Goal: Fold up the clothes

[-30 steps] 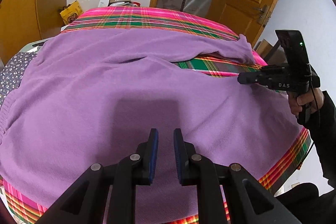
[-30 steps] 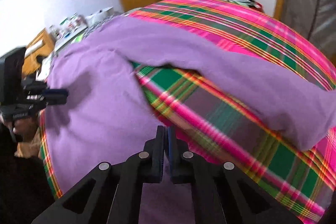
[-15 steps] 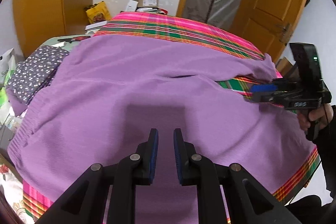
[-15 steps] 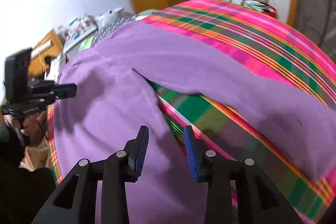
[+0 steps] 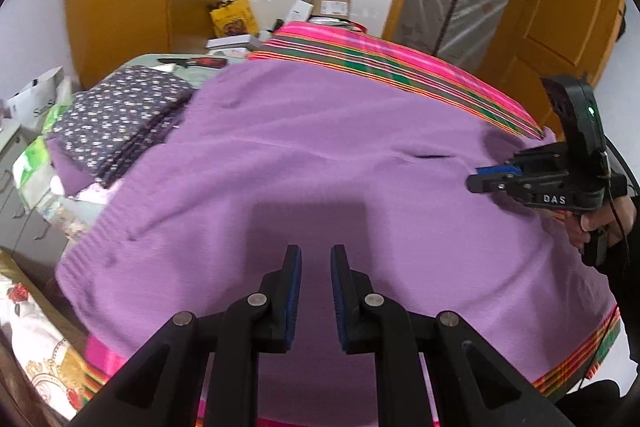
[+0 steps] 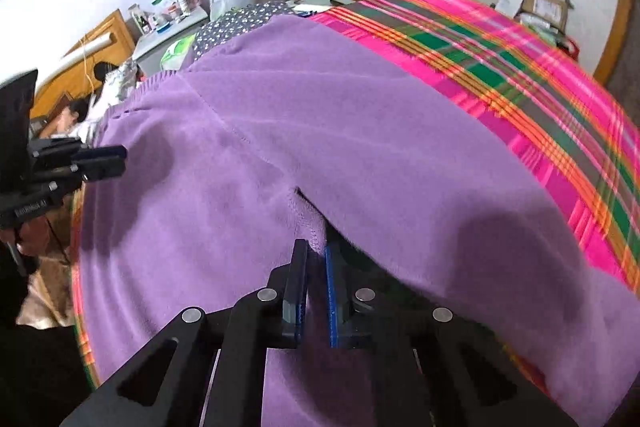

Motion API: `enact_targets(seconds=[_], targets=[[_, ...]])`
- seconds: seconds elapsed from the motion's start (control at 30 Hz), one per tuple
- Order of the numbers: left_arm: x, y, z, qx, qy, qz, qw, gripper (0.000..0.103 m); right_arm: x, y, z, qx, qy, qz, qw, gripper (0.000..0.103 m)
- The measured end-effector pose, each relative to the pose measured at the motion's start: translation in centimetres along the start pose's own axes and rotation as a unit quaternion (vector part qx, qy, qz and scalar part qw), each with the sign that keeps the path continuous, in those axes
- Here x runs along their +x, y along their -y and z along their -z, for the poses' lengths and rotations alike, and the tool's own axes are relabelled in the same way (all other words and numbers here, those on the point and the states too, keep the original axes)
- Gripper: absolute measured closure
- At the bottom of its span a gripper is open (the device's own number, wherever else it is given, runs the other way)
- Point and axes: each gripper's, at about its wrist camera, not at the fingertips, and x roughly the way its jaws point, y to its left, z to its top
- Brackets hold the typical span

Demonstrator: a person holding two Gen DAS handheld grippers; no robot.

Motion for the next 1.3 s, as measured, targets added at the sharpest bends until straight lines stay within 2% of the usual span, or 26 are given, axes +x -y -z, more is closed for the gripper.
enact_targets(seconds=[0.23,0.4,0.67,0.87,0.93,1.03,1.17,1.3], targets=[[-1.0,-5.3,-0.2,-0.045,0.012,-0.048,0.9978,0.089,-0.2,1.2,-0.2,0.037,-0.001,-0.008,0.999,0.092],[-0.4,-7.8,0.3,-0.068,-0.001,-0.065,0.9956,0.089,-3.0,1.5,1.0,0.063,0.027,-0.003,0.998,0.080],[-0.7,-5.5,-2.7,-0.026,0.013,-0.059,0.9978,0.089,-7.4,1.9,2.8,0.105,0.099,0.021,0.989,0.073],[-0.7,-2.8,-6.6,0.004,0.030,-0.038,0.9988,0.089,-9.4,3.6,0.7,0.096,0.145,0.060,0.983,0.070],[-0.7,-2.0,-7.6,0.009,0.035,-0.033,0.9988,0.089,-8.8,4.9,-0.3,0.085,0.135,0.079,0.984,0.069],[-0.6,-1.2,-7.9,0.012,0.037,-0.022,0.9990,0.089,-7.3,6.8,-2.0,0.070,0.107,0.073,0.989,0.068],[-0.3,-0.4,-7.4,0.012,0.032,-0.004,0.9994,0.089,-4.4,8.3,-3.8,0.031,0.060,0.054,0.996,0.066],[0.1,-0.2,-6.6,0.008,0.025,0.002,0.9996,0.089,-1.7,9.8,-4.7,0.019,0.022,0.031,0.999,0.066]])
